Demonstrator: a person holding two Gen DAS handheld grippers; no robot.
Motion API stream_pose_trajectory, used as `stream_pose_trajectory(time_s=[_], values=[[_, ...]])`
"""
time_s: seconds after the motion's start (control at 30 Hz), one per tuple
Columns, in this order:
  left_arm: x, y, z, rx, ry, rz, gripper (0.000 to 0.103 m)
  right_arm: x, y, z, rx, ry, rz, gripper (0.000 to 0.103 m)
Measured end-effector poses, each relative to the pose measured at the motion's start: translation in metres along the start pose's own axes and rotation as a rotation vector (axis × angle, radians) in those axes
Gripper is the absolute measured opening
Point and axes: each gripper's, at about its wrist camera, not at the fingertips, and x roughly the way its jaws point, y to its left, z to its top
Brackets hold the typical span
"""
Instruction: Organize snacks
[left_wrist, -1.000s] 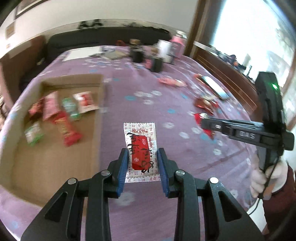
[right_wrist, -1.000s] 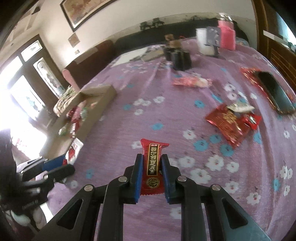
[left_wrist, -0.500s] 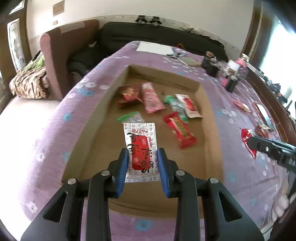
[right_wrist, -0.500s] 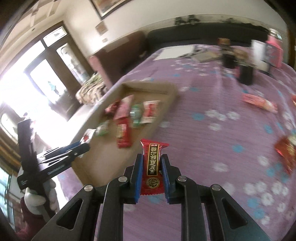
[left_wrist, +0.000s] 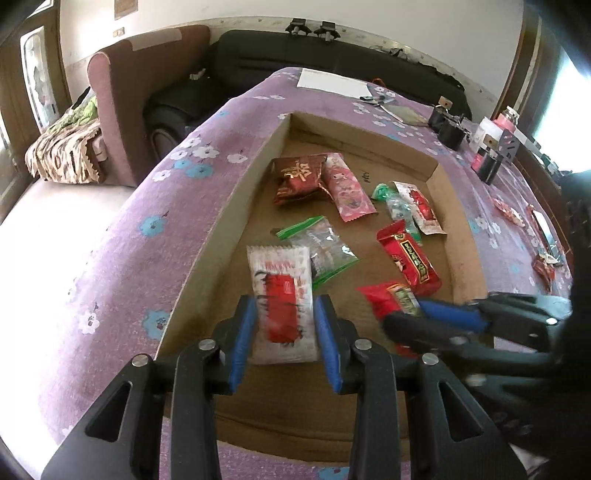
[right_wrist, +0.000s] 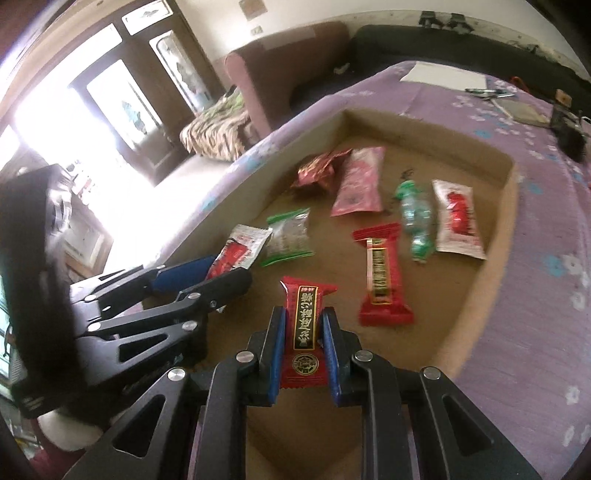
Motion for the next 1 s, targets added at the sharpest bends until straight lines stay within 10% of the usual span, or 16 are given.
stream_pose_trajectory(time_s=[0.7,1.0], values=[[-0.066,-0.032,-0.016,-0.083,-0.097,-0.078,0.055,-0.054,-0.023,-0.016,0.078,-0.119,0.037,0.039],[-0.081,-0.072,-0.029,-0.044,-0.112,-0.168,0.056,-0.120,-0.098,-0.070,0.175,-0.209,-0.084,0.048]])
